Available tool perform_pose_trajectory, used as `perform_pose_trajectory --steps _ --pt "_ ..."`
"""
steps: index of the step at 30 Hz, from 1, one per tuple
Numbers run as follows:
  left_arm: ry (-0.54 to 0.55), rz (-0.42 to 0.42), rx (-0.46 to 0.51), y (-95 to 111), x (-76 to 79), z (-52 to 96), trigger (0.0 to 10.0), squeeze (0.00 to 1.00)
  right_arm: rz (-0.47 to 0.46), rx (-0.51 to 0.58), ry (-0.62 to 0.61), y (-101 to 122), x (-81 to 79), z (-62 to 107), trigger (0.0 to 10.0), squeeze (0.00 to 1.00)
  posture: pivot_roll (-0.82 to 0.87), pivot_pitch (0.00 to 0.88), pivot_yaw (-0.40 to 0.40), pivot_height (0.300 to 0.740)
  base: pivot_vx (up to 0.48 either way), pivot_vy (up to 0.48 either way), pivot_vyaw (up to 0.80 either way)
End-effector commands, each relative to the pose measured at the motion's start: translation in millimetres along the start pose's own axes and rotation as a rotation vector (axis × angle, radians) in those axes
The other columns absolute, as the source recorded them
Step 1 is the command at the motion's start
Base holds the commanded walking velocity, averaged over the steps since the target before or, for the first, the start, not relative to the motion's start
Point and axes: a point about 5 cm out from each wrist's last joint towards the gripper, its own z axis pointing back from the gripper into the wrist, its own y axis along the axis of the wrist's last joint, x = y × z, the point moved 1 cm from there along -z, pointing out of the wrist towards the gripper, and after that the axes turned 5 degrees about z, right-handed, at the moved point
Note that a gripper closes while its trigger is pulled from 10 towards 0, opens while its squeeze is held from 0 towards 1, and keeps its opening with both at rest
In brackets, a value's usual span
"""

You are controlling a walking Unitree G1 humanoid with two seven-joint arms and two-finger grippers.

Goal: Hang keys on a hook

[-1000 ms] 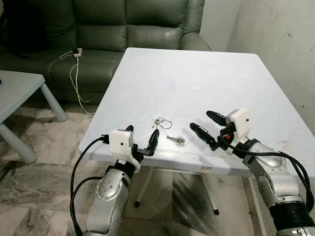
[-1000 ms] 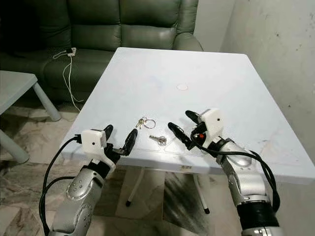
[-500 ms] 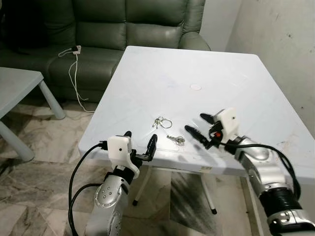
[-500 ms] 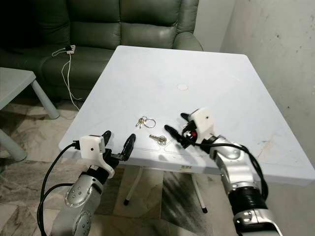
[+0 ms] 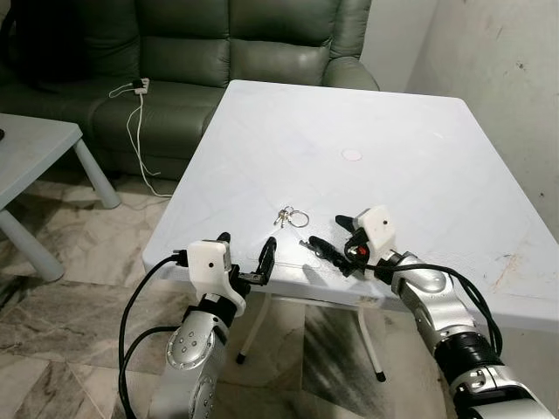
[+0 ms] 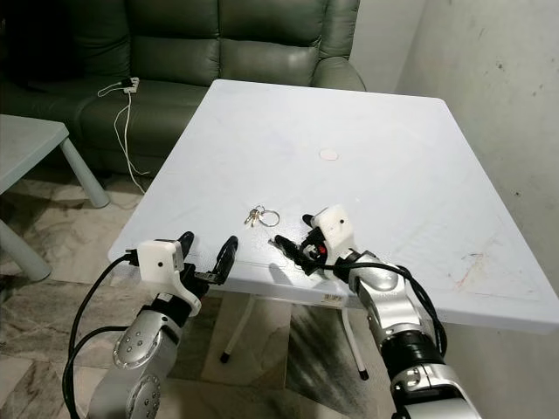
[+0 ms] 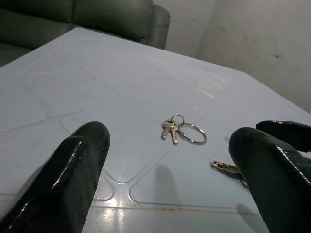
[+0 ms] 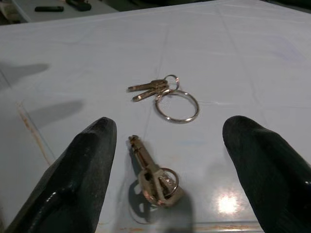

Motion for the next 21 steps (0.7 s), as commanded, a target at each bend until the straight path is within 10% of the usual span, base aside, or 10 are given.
perform_pose_trajectory --steps 1,18,19,21 --pt "0.000 0.026 0.011 2 5.6 0.2 10.0 0.00 0.044 -0.007 0.004 0 0.0 -1.5 10.0 0.00 0.04 0.039 -0.092 0.740 0.000 0.000 0.00" --pt "0.010 0.032 0.011 4 5.7 0.9 10.0 0.00 0.109 -0.127 -0.003 -18 -2.7 0.9 9.2 0.00 0.04 0.044 -0.093 0.740 0.000 0.000 0.00" --pt "0.009 0.033 0.011 4 5.8 0.9 10.0 0.00 0.104 -0.122 -0.003 -18 -2.3 1.3 0.7 0.00 0.04 0.045 -0.093 0.740 0.000 0.000 0.00" --pt "0.009 0.034 0.010 3 5.8 1.0 10.0 0.00 0.094 -0.140 -0.001 -20 -1.3 2.2 0.0 0.00 0.04 0.043 -0.092 0.740 0.000 0.000 0.00"
